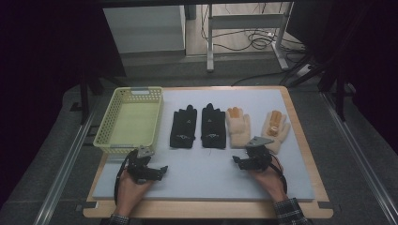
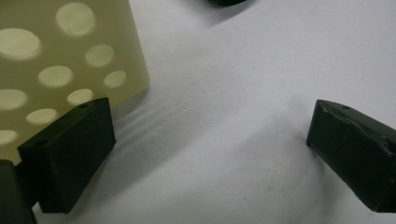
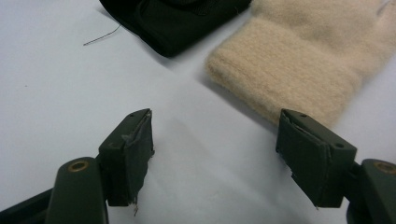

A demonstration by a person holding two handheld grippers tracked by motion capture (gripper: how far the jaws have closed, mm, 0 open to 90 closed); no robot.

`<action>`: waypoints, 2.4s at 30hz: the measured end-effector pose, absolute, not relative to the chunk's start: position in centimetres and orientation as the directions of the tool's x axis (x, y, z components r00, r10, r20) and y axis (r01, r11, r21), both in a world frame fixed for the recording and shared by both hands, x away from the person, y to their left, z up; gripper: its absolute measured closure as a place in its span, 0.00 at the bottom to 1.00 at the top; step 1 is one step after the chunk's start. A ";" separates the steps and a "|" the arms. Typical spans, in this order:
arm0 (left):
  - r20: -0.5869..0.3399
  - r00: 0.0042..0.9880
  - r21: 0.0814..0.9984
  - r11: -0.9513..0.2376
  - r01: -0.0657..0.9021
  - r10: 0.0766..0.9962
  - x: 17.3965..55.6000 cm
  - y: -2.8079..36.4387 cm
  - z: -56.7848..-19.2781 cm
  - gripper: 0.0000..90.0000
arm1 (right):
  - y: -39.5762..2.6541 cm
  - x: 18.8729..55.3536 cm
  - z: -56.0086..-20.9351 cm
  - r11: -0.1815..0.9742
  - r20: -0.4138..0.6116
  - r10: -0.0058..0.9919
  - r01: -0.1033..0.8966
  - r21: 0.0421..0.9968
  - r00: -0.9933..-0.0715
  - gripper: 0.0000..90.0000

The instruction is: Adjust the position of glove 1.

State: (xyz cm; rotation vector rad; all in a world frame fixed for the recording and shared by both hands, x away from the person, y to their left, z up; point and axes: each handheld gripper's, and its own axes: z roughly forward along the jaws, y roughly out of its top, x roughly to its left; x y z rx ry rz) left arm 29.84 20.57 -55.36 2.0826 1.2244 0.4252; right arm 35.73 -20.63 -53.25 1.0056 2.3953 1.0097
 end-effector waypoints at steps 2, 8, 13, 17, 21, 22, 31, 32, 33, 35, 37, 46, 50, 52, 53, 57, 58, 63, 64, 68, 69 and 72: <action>-0.056 0.505 0.693 -0.331 0.641 0.861 29.8 20.6 -55.4 0.01 | -20.7 35.7 -53.2 0.491 -0.044 0.727 0.475 0.730 -0.685 0.32; -0.057 0.505 0.693 -0.330 0.641 0.861 29.8 20.6 -55.4 0.01 | -20.8 35.7 -52.9 0.476 -0.030 0.733 0.481 0.736 -0.679 0.37; -0.056 0.505 0.693 -0.330 0.641 0.861 29.8 20.6 -55.4 0.01 | -20.6 35.9 -52.0 0.462 -0.008 0.724 0.476 0.748 -0.690 0.40; -0.056 0.505 0.693 -0.330 0.641 0.861 29.8 20.6 -55.4 0.01 | -20.2 36.2 -51.5 0.460 0.000 0.718 0.475 0.750 -0.696 0.40; -0.056 0.505 0.694 -0.330 0.640 0.861 29.8 20.6 -55.4 0.01 | -19.0 37.4 -50.6 0.457 0.003 0.717 0.474 0.753 -0.697 0.37; -0.056 0.505 0.694 -0.330 0.640 0.861 29.8 20.6 -55.4 0.01 | -18.8 37.7 -50.4 0.462 -0.005 0.715 0.467 0.754 -0.699 0.37; -0.057 0.505 0.694 -0.329 0.640 0.861 29.8 20.6 -55.4 0.01 | -16.7 40.9 -49.6 0.486 -0.025 0.699 0.448 0.750 -0.715 0.58; -0.057 0.505 0.694 -0.329 0.640 0.861 29.8 20.6 -55.4 0.01 | -16.1 41.8 -49.5 0.491 -0.035 0.700 0.446 0.748 -0.713 0.67; -0.057 0.505 0.694 -0.329 0.640 0.861 29.8 20.6 -55.4 0.01 | -15.8 42.2 -49.5 0.490 -0.035 0.705 0.451 0.746 -0.709 0.71; -0.057 0.505 0.694 -0.329 0.640 0.861 29.8 20.6 -55.4 0.01 | -15.5 42.7 -49.5 0.489 -0.038 0.709 0.453 0.745 -0.704 0.75; -0.057 0.505 0.694 -0.329 0.640 0.861 29.8 20.6 -55.4 0.01 | -15.0 43.6 -49.5 0.494 -0.056 0.719 0.452 0.743 -0.692 0.79; -0.059 0.504 0.695 -0.326 0.641 0.862 29.8 20.6 -55.4 0.01 | -13.5 47.0 -51.1 0.470 -0.021 0.759 0.524 0.710 -0.651 0.63; -0.058 0.505 0.694 -0.329 0.641 0.861 29.8 20.6 -55.4 0.01 | -13.2 47.2 -52.4 0.481 -0.027 0.765 0.543 0.689 -0.643 0.59; -0.058 0.504 0.694 -0.328 0.641 0.861 29.8 20.6 -55.4 0.01 | -13.2 47.2 -52.6 0.455 -0.001 0.775 0.556 0.696 -0.633 0.64; -0.058 0.504 0.694 -0.328 0.641 0.861 29.8 20.6 -55.4 0.01 | -13.3 47.1 -52.6 0.447 0.008 0.776 0.559 0.698 -0.631 0.66; -0.059 0.504 0.694 -0.328 0.641 0.861 29.8 20.6 -55.4 0.01 | -13.4 46.9 -52.6 0.432 0.028 0.780 0.570 0.699 -0.625 0.87; -0.059 0.504 0.694 -0.328 0.641 0.862 29.8 20.6 -55.4 0.01 | -13.4 46.9 -52.6 0.420 0.039 0.783 0.574 0.703 -0.621 0.92; -0.059 0.504 0.694 -0.327 0.642 0.862 29.8 20.6 -55.4 0.01 | -13.5 46.7 -51.9 0.427 0.022 0.784 0.565 0.705 -0.620 0.94; -0.060 0.504 0.694 -0.327 0.641 0.862 29.8 20.6 -55.4 0.01 | -13.6 46.4 -51.1 0.423 0.021 0.780 0.553 0.718 -0.625 0.94; -0.059 0.505 0.693 -0.329 0.641 0.861 29.8 20.6 -55.4 0.01 | -13.9 45.5 -48.9 0.447 -0.027 0.776 0.519 0.728 -0.631 0.94; -0.059 0.505 0.693 -0.329 0.641 0.861 29.8 20.6 -55.4 0.01 | -13.9 45.5 -48.9 0.447 -0.027 0.776 0.519 0.728 -0.631 0.94; -0.059 0.505 0.693 -0.329 0.642 0.861 29.8 20.6 -55.4 0.01 | -14.7 44.4 -46.8 0.476 -0.088 0.777 0.489 0.731 -0.624 0.94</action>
